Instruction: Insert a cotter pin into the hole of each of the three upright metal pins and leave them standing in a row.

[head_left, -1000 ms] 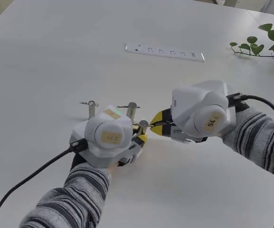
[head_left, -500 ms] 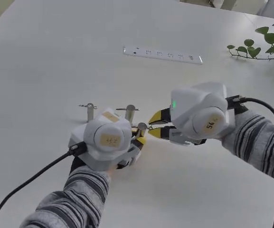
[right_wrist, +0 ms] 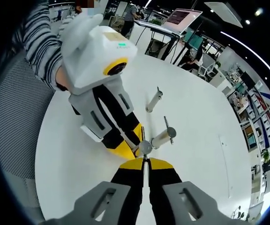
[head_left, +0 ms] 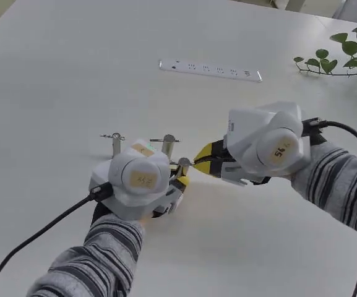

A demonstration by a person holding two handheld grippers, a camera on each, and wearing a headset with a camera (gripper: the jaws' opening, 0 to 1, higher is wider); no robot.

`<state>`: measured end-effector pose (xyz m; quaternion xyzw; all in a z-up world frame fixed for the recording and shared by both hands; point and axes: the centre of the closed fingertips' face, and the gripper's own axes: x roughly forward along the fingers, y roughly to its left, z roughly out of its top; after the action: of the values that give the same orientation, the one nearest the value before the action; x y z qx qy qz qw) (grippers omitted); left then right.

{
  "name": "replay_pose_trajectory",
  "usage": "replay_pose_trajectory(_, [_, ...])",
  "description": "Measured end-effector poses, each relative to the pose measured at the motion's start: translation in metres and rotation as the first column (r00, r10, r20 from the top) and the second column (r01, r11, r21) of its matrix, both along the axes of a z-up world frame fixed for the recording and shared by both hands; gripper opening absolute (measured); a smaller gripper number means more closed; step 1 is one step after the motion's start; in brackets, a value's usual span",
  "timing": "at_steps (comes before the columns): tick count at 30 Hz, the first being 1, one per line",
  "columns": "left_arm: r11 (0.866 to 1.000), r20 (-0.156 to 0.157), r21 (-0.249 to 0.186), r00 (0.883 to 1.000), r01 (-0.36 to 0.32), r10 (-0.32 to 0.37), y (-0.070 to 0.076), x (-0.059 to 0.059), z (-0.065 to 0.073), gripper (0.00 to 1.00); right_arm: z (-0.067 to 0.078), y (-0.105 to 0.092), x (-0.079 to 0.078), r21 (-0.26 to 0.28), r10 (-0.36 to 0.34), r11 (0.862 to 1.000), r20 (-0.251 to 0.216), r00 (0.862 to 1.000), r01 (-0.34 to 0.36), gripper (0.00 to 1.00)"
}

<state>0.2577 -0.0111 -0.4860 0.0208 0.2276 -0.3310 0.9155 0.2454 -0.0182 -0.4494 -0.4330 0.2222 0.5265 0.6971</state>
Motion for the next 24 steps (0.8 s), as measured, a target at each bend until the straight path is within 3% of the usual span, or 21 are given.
replay_pose_trajectory(11, [1.000,-0.001,-0.003,1.000,-0.005,0.005,0.000,0.001,0.000,0.10,0.001,0.002,0.001,0.003,-0.013,1.000,-0.002,1.000,0.013,0.00])
replay_pose_trajectory(17, [1.000,-0.027,0.017,1.000,-0.003,0.003,0.002,-0.001,-0.006,0.11,0.002,0.001,0.001,0.011,-0.028,1.000,-0.012,1.000,0.028,0.00])
replay_pose_trajectory(19, [1.000,-0.040,-0.009,0.999,0.003,-0.003,0.002,-0.003,-0.005,0.13,0.003,0.001,0.002,0.027,-0.053,0.998,-0.029,0.998,0.054,0.00])
replay_pose_trajectory(21, [1.000,-0.030,-0.005,1.000,0.006,-0.006,0.005,-0.004,-0.003,0.19,0.007,0.003,0.003,0.083,-0.091,0.992,-0.071,0.993,0.097,0.03])
replay_pose_trajectory(24, [1.000,-0.018,-0.004,1.000,0.017,-0.017,0.009,-0.005,0.002,0.25,0.012,0.004,0.004,0.117,-0.111,0.985,-0.106,0.988,0.123,0.09])
